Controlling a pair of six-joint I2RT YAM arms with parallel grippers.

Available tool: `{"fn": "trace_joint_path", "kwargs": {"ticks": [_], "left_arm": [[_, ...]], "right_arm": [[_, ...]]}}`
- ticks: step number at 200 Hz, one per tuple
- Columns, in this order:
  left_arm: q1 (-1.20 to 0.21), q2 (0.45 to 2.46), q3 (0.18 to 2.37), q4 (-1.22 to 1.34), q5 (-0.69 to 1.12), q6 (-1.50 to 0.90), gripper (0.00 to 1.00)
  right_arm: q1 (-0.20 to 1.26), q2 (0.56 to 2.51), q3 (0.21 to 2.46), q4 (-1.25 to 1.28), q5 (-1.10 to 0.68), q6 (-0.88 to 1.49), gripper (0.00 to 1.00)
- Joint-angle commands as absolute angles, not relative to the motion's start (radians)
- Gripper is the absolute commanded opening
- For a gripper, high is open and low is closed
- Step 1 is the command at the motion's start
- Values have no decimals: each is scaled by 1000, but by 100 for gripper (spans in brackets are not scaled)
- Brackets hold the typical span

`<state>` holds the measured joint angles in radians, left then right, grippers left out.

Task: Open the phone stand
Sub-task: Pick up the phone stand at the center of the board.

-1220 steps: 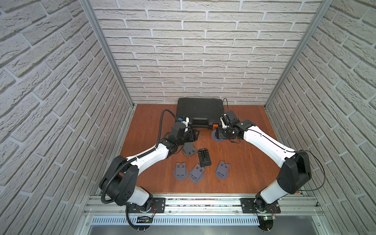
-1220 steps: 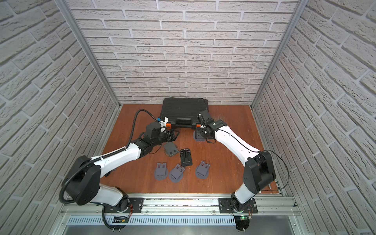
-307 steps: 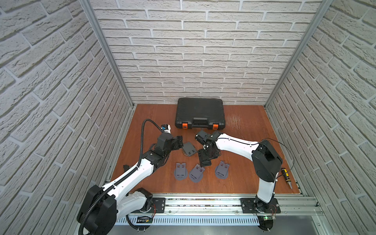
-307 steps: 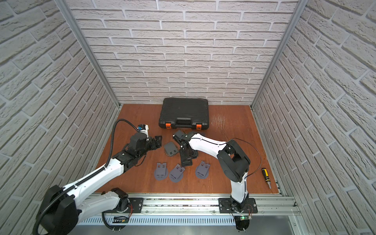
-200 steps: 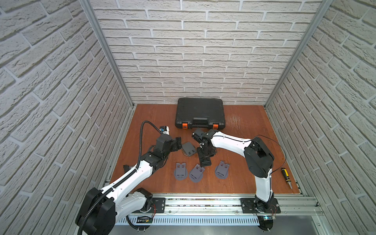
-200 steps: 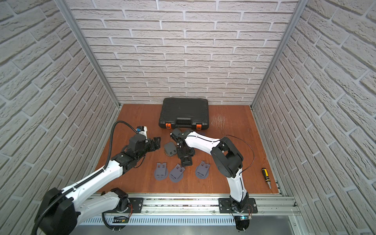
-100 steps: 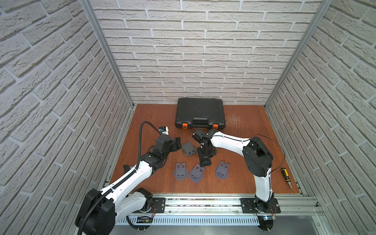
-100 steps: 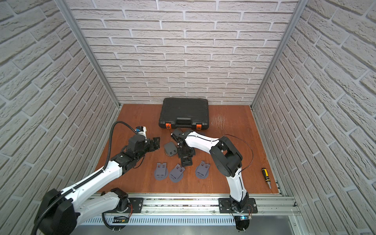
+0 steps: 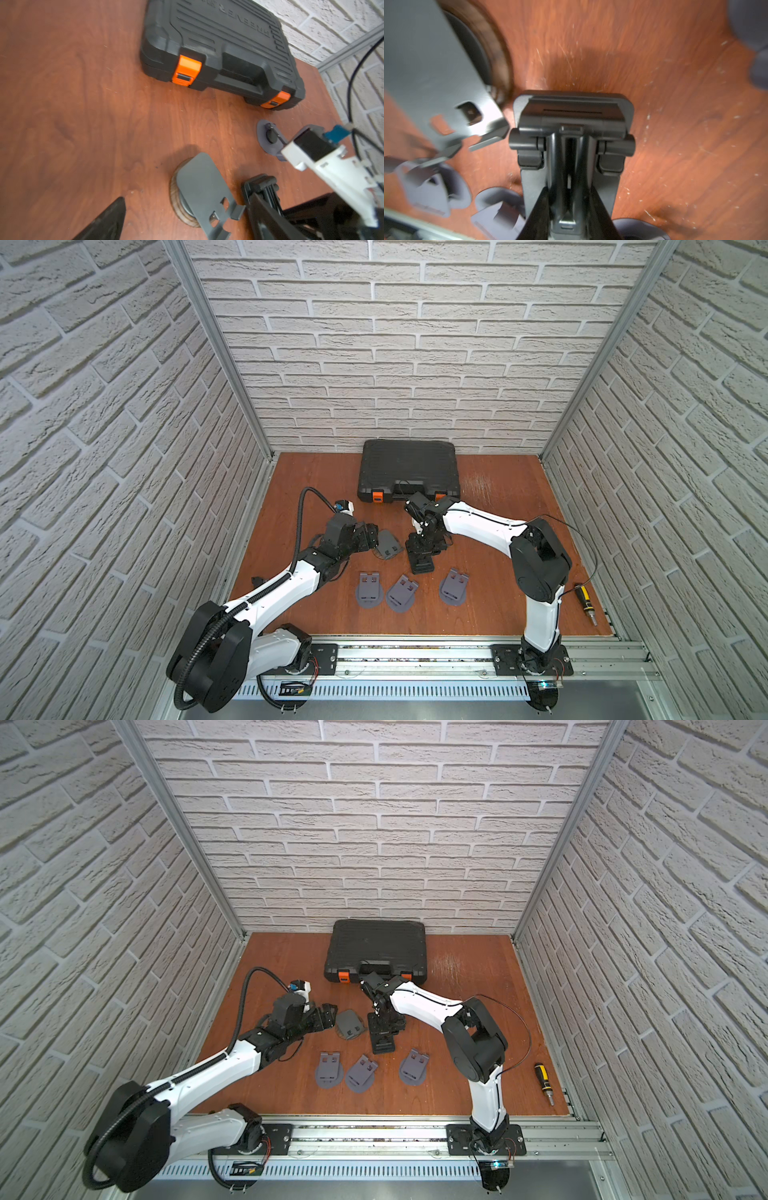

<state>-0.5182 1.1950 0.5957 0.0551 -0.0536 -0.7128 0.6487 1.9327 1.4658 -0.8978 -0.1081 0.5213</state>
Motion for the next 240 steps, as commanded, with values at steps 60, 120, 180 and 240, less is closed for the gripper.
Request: {"fn": "trace_joint_path", "kwargs": {"ticks": [60, 120, 180, 240], "left_arm": [[-525, 1283, 632, 398, 219, -772, 94], [-528, 1333, 623, 565, 261, -796, 93], [-526, 1401, 668, 689, 337, -816, 98], [-514, 1579, 691, 1122, 575, -956, 98]], "right_arm": [[529, 1736, 1396, -749, -448, 455, 6], [435, 1656, 1358, -641, -624, 445, 6], [344, 1611, 1324, -545, -766, 455, 7], [265, 1583, 1304, -521, -941, 380, 7]]}}
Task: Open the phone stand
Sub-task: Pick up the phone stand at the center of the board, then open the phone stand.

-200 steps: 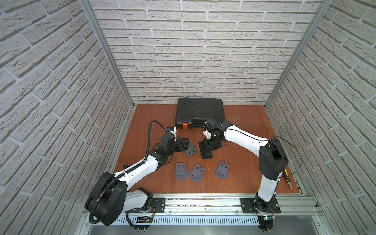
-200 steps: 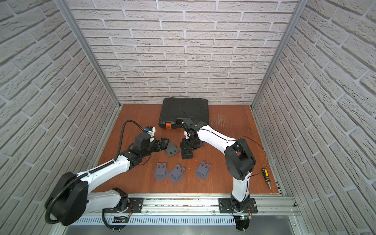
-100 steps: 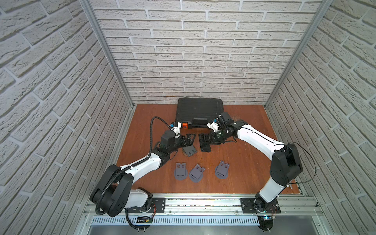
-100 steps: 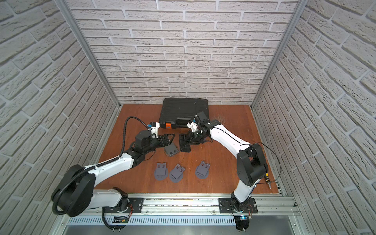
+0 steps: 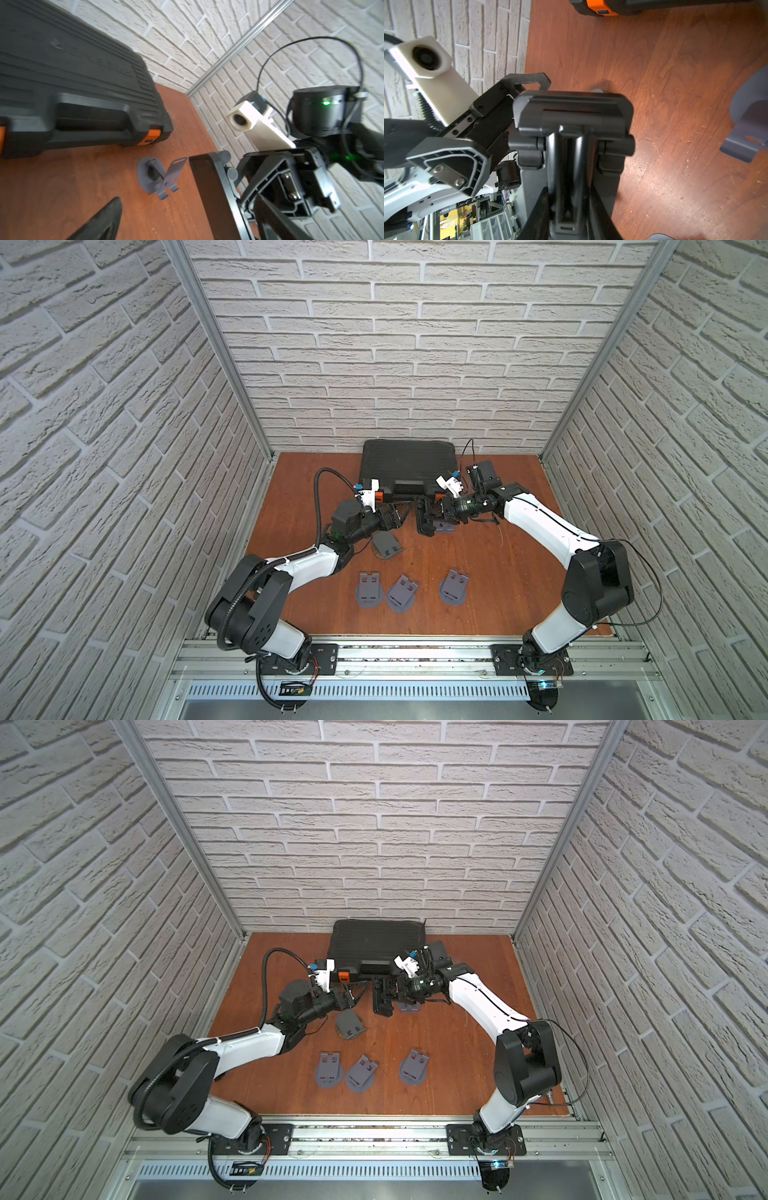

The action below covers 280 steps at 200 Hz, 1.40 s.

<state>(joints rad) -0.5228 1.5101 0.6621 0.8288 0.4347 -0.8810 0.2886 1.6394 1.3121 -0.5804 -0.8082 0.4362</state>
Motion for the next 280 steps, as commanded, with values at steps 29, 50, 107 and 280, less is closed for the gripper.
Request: {"fn": "trace_joint_path", "kwargs": {"ticks": [29, 50, 107, 280], "left_arm": [[-506, 1706, 730, 1355, 665, -1101, 98], [-508, 1758, 762, 1402, 691, -1147, 97], [-513, 1783, 810, 1402, 761, -1206, 98], [-566, 1799, 857, 1402, 821, -1211, 96]], "right_arm": [[229, 1577, 1308, -527, -1005, 341, 7], [206, 1572, 1317, -546, -1035, 315, 7], [169, 1578, 1362, -583, -1095, 245, 7], [166, 1654, 1470, -661, -1171, 140, 7]]}}
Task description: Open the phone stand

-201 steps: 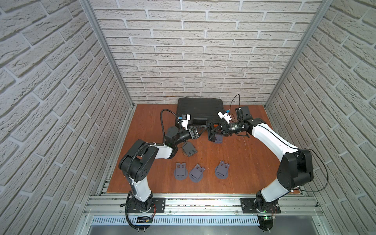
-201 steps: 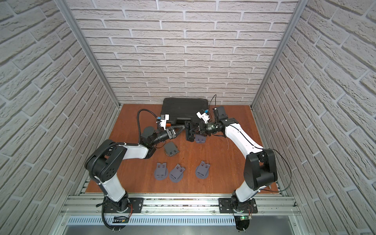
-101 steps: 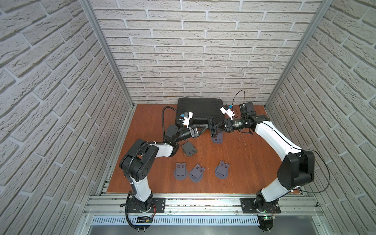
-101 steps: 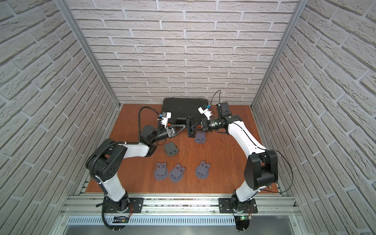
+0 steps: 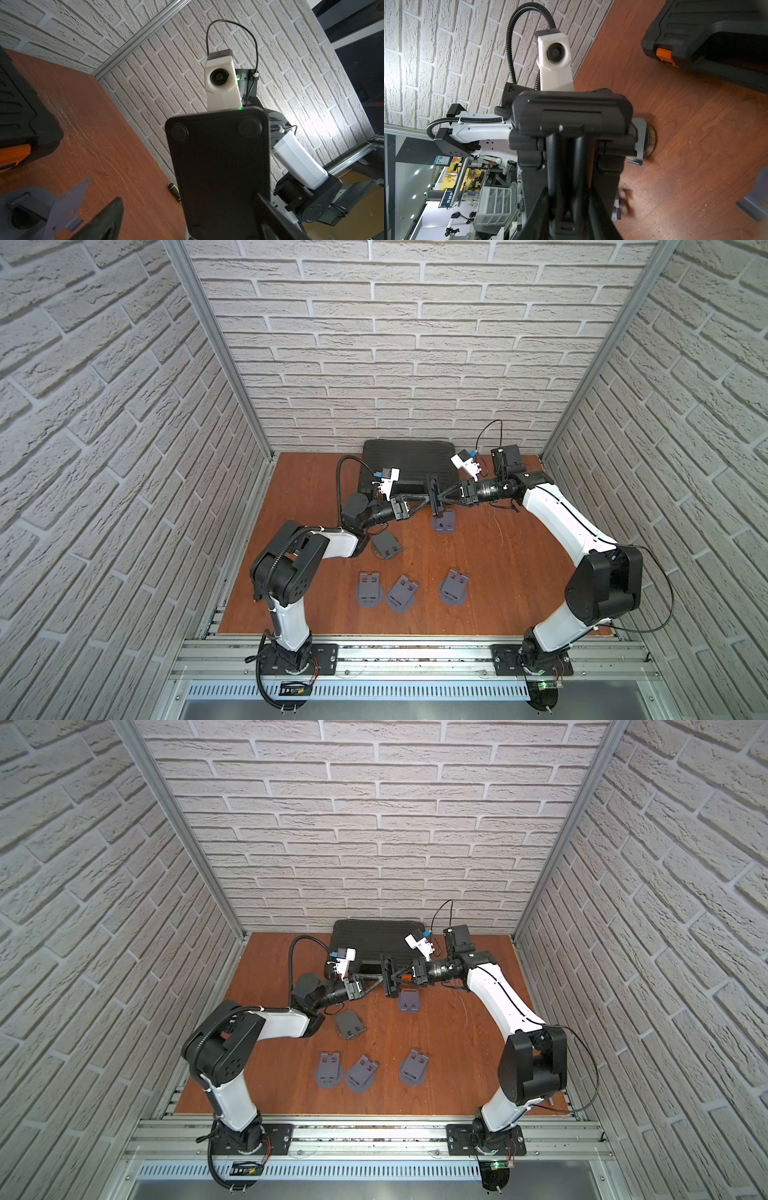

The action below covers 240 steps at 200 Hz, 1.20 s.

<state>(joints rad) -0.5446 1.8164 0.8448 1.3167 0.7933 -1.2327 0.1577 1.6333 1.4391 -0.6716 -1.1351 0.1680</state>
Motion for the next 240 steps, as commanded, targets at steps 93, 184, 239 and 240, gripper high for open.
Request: {"fn": "trace_joint_path", "kwargs": {"ticks": [93, 184, 239, 240], "left_arm": [[-556, 1751, 831, 1402, 808, -1204, 96], [-556, 1726, 819, 1402, 819, -1203, 96], [-579, 1756, 866, 1402, 838, -1201, 96], [-579, 1758, 867, 1402, 839, -1201, 96]], "right_arm": [[156, 1648, 1485, -679, -1183, 120, 7], [145, 1651, 1489, -681, -1196, 112, 7], [147, 1654, 1492, -670, -1227, 112, 7], [147, 1654, 1491, -670, -1228, 112, 7]]}}
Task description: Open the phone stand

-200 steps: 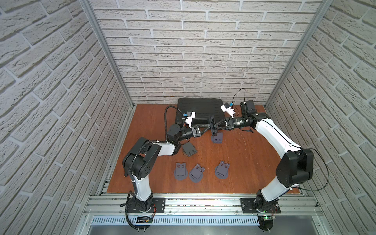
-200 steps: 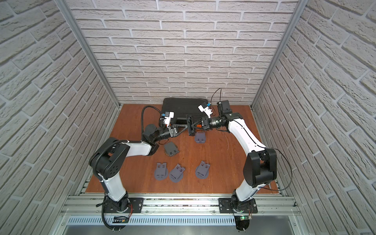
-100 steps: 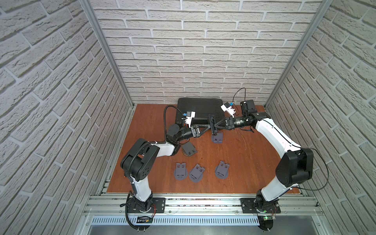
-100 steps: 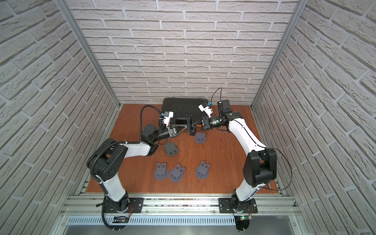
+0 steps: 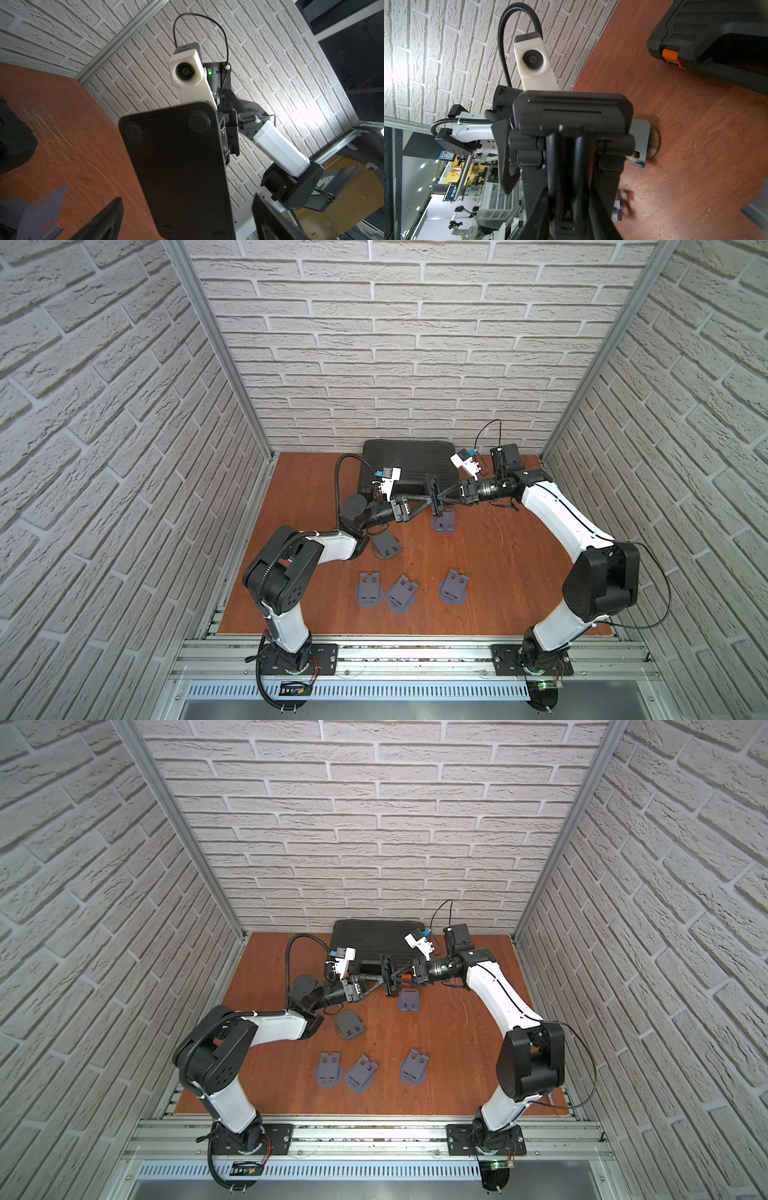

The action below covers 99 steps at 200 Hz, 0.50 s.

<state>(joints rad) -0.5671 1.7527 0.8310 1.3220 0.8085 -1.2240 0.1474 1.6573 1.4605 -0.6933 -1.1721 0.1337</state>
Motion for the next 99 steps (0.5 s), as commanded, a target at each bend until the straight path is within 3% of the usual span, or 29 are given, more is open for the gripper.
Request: {"fn": "trace_joint_path", "kwargs": {"ticks": [1, 99], "left_arm": [[-579, 1759, 867, 1402, 839, -1201, 96], [-589, 1779, 882, 1402, 847, -1201, 93]], "right_arm": [[146, 1654, 1491, -670, -1227, 112, 7], [151, 1668, 1506, -661, -1239, 118, 7]]}}
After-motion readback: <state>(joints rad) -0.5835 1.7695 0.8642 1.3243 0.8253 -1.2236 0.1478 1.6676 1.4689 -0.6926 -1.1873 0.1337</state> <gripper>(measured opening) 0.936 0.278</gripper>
